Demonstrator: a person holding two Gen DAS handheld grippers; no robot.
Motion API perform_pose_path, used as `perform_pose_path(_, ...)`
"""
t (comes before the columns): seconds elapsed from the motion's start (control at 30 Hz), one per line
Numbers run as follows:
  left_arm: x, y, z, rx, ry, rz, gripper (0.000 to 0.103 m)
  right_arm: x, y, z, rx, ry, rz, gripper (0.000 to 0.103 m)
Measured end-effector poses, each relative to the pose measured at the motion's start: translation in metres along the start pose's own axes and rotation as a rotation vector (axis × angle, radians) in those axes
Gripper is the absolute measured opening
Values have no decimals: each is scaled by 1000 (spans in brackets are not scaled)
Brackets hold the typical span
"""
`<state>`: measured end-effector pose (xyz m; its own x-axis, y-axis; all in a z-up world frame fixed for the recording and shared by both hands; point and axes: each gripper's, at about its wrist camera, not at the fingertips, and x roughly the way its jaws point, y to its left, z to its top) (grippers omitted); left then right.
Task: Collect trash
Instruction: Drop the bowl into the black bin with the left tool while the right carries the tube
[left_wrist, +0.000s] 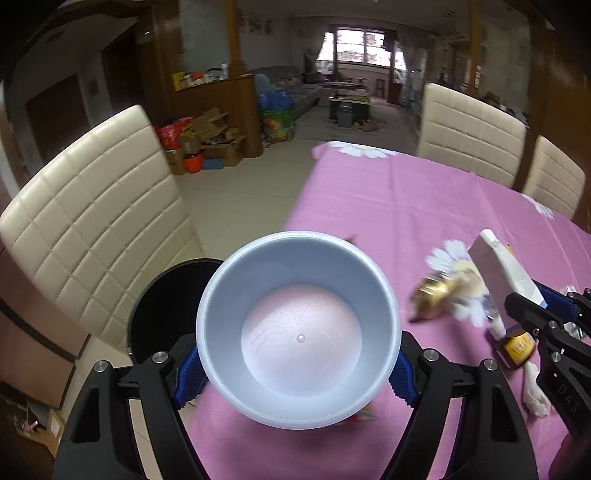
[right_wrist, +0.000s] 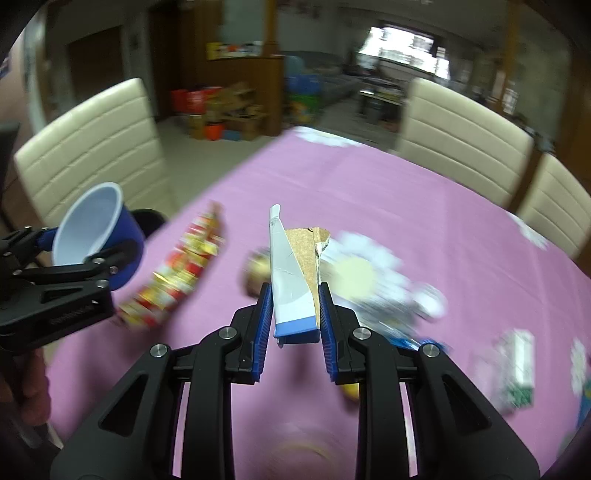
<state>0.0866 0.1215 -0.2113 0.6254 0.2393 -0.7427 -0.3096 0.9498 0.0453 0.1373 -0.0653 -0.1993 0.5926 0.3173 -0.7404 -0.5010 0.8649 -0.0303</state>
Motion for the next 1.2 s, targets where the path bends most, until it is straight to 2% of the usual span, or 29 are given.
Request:
perform_pose_path(0.17,13,43,4,-52,9,76,77,27,51,34,-84,-4,137,26)
perform_pose_path(0.37,31,89,6,-125,24,149,77,57,99,54,-183,23,196,26)
perform_pose_path(0.67,58,122,9,-193,65,184,78,89,137,67,-243,53,224,26)
perform_pose_path(0.77,63,131,8,-220,74,169,78,93,146,71,-259,52,228,26)
perform_pose_path(0.87,65,138,7,-238,78,159,78,98,148,74,-269,49,228,26)
perform_pose_path(0.97,67,141,6,-247,90,165,84,100,149,74,-270,53,229,26)
perform_pose_path(1.2,65,144,7,-249,64,185,88,106,149,74,-273,63,227,26)
